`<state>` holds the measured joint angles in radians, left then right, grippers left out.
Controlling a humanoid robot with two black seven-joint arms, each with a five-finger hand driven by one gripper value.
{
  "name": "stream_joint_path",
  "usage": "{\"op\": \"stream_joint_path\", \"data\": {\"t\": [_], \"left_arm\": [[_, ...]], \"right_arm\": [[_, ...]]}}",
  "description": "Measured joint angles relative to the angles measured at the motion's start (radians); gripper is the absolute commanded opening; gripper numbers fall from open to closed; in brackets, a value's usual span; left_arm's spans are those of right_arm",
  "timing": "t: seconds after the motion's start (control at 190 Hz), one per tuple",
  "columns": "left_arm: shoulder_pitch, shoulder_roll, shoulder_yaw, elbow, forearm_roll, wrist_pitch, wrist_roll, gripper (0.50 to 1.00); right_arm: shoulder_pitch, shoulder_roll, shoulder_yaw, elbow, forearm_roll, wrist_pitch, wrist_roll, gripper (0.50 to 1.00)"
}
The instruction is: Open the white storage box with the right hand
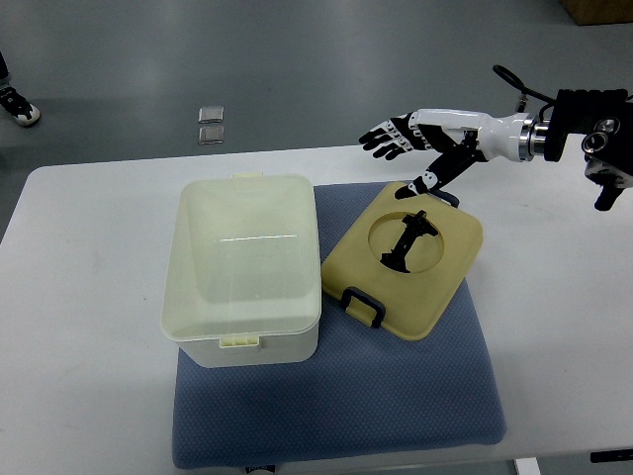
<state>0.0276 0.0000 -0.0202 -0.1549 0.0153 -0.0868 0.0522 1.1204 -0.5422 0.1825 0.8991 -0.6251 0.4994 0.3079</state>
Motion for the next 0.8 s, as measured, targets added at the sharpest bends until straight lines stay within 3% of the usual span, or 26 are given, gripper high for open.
{"op": "stream_joint_path", "data": {"t": [0.157,0.336,0.535,0.798], "left_arm": [[0.000,0.000,0.000,0.000,0.000,0.000,0.000,1.000],[0.000,0.000,0.000,0.000,0.000,0.000,0.000,1.000],[0.000,0.000,0.000,0.000,0.000,0.000,0.000,1.000],[0.000,0.000,0.000,0.000,0.000,0.000,0.000,1.000]], "right_arm": [[-0.038,0.058,0.019,-0.074,0.314,-0.006,-0.104,0.917],[-0.107,0.131,0.115,-0.167,0.464,-0.003,-0.166,0.917],[-0.150,0.197,0.227,-0.242,0.648,-0.004,-0.300,0.919],[-0.155,0.218,0.269,-0.282,0.780,-0.009,-0.327,0.924]]}}
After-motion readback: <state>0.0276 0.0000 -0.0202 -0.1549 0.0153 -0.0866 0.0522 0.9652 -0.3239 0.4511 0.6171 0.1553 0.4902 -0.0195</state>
